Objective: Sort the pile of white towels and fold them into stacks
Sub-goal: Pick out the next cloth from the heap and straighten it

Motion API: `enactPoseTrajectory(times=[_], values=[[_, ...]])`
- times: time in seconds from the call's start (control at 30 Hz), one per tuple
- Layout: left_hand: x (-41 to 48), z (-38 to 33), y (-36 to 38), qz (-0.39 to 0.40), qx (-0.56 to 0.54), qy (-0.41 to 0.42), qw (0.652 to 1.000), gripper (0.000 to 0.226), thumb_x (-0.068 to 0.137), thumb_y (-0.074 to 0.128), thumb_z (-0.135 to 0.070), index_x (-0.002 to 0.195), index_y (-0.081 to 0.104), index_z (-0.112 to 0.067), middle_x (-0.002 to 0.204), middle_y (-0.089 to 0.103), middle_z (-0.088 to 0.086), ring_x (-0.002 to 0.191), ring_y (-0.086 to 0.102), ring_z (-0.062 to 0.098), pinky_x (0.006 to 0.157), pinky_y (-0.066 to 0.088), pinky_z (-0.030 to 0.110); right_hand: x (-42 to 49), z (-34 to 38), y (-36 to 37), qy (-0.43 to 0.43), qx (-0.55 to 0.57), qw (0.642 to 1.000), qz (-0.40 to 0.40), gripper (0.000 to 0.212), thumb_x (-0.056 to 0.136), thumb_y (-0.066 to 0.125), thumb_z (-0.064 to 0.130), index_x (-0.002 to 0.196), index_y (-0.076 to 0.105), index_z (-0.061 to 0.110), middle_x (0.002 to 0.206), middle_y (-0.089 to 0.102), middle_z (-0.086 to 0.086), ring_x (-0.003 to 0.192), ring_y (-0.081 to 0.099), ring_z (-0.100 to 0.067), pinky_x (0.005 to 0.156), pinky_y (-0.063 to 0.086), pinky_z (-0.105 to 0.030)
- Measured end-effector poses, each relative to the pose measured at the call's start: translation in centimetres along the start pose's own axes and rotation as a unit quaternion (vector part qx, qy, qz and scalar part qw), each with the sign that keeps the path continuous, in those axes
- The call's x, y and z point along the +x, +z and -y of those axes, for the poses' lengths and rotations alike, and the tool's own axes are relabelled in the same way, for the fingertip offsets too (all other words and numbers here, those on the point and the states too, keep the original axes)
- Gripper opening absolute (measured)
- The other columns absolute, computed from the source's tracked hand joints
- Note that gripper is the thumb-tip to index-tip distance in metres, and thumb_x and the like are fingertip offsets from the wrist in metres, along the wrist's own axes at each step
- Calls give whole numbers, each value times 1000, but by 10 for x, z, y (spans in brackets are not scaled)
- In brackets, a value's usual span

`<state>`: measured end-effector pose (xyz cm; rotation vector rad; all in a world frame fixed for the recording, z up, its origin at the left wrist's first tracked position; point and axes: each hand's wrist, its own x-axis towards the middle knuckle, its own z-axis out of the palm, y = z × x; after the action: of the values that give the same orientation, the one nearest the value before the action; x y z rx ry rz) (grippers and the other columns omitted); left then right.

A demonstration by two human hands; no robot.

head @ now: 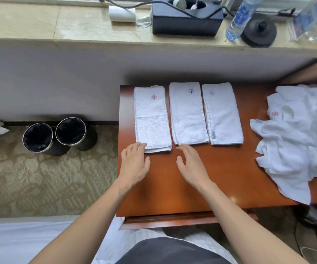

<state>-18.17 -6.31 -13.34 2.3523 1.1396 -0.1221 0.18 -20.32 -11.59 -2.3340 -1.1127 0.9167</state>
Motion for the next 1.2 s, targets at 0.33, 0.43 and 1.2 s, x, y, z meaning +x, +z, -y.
enactPoseTrajectory(times=[0.33,0.43,1.2], values=[[-36,-136,22,37,87,140,986,58,106,36,-46,159,29,-26,168,21,-1,156,11,22,127,-1,49,-95,-76,-76,38,-24,993,-109,45,105,50,35,149,49,30,161,40,9,152,29,-9,122,23,-30],[-42,-204,44,27,100,186,977,58,106,37,-47,159,29,-28,169,19,-3,157,9,20,127,-2,48,-134,-129,-112,62,-7,988,-143,44,104,50,35,148,48,31,160,41,10,150,31,-9,123,28,-33],[-75,-595,192,52,80,354,930,51,103,43,-45,151,43,-27,164,35,-3,154,22,19,127,6,47,-301,-422,-331,127,89,942,-298,45,104,52,27,148,50,22,153,46,10,145,33,-5,123,27,-28]])
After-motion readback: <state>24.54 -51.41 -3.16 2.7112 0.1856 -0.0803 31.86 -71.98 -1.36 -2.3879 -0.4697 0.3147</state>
